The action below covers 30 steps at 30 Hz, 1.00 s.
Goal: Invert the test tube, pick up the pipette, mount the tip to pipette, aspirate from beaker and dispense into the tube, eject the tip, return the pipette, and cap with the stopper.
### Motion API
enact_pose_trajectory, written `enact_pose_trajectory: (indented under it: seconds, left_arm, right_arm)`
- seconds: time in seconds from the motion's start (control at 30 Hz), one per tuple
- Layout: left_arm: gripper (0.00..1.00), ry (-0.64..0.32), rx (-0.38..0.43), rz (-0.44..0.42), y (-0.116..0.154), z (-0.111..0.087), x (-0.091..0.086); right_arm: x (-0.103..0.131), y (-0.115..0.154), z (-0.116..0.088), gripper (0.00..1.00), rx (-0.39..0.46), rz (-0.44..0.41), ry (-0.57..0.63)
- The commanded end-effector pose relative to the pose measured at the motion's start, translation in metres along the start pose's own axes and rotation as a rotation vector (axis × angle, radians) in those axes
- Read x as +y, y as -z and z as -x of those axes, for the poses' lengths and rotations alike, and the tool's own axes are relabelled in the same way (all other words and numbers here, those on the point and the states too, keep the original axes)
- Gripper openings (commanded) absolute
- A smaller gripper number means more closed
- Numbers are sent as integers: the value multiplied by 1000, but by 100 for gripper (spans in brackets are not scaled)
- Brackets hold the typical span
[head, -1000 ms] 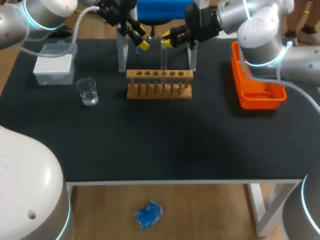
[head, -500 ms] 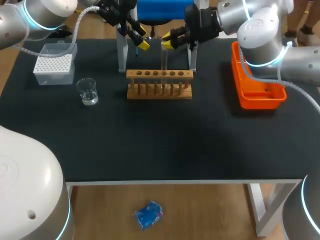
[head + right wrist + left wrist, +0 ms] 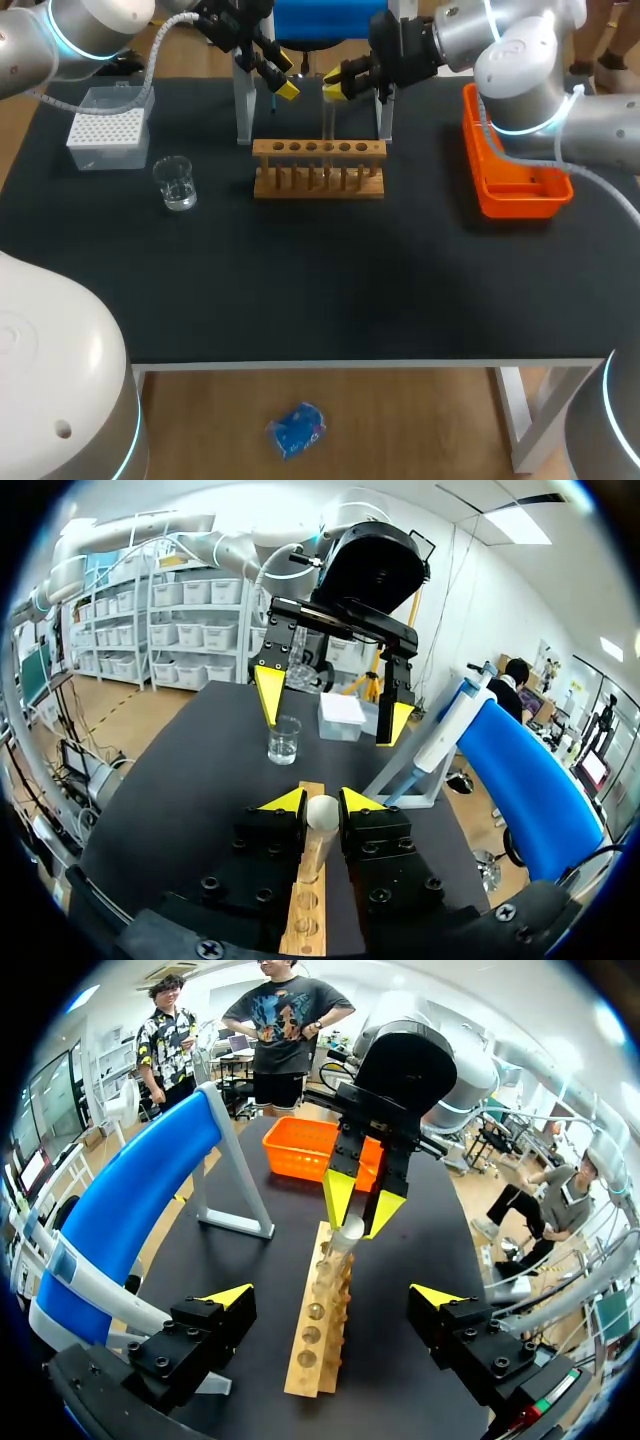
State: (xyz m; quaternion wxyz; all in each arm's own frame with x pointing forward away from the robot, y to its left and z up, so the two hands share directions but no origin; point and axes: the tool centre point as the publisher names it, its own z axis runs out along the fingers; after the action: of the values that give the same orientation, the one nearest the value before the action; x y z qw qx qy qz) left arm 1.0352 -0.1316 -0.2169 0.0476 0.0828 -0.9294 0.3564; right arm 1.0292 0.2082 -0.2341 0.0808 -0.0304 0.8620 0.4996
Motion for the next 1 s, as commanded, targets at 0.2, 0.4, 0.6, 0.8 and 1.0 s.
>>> enact_pose_trajectory:
  seconds: [0.2,0.4,0.6,0.8,1.0]
  left_arm:
    - [100,1,4,5,1,0,-1]
    - [100,1,4,5,1,0,-1]
    - [100,1,4,5,1,0,-1]
    - [100,1,4,5,1,0,-1]
    - [100,1,4,5,1,0,-1]
  right_arm:
    - [-7,-3,-4,0,4,-2,-8]
    - [-10,-5,-6,0,7,-4,-16]
    - [-12,-6,-7,0,8,-7,-24]
    - [-13,-6,-7,0,8,-6,-30]
    - [-6,-3,-6,47,10,8,-19]
